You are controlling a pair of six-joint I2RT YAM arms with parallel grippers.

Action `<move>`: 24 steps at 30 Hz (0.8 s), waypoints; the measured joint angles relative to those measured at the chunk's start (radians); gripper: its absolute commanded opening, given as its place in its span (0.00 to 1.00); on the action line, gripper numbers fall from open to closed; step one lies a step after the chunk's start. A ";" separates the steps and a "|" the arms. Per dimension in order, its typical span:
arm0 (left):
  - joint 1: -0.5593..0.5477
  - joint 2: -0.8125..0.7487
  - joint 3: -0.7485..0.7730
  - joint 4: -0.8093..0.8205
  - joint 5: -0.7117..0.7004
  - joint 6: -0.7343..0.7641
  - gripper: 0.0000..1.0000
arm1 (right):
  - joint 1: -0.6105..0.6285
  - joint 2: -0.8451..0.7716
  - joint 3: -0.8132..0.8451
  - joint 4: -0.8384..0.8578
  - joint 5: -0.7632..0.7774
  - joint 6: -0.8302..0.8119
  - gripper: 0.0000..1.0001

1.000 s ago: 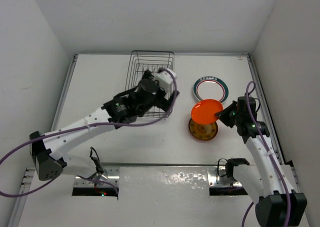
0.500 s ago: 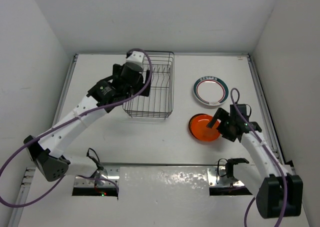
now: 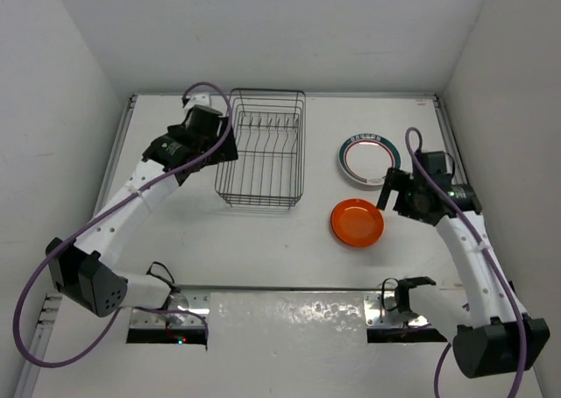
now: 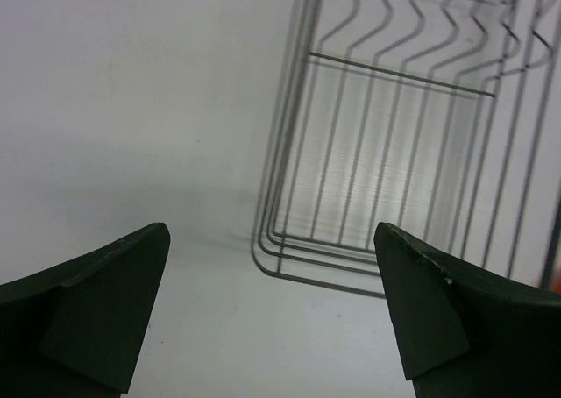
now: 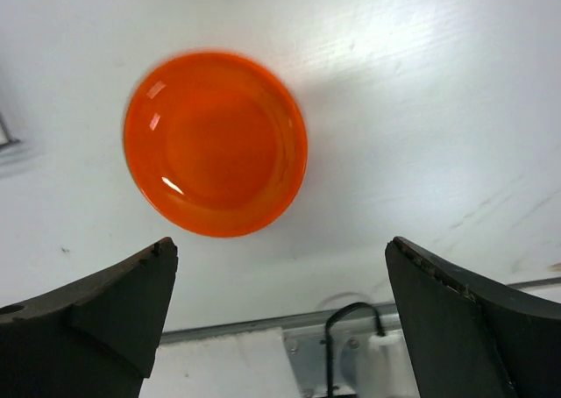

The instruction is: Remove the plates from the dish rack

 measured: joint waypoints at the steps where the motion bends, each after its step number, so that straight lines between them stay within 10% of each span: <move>1: 0.026 -0.006 -0.024 0.002 -0.008 -0.014 1.00 | 0.000 -0.013 0.055 -0.020 0.019 -0.024 0.99; 14: 0.051 -0.414 -0.283 0.038 -0.216 -0.041 1.00 | 0.000 -0.193 0.563 -0.339 0.320 -0.291 0.99; 24: 0.051 -0.700 -0.440 -0.016 -0.300 -0.056 1.00 | 0.000 -0.320 0.555 -0.414 0.329 -0.345 0.99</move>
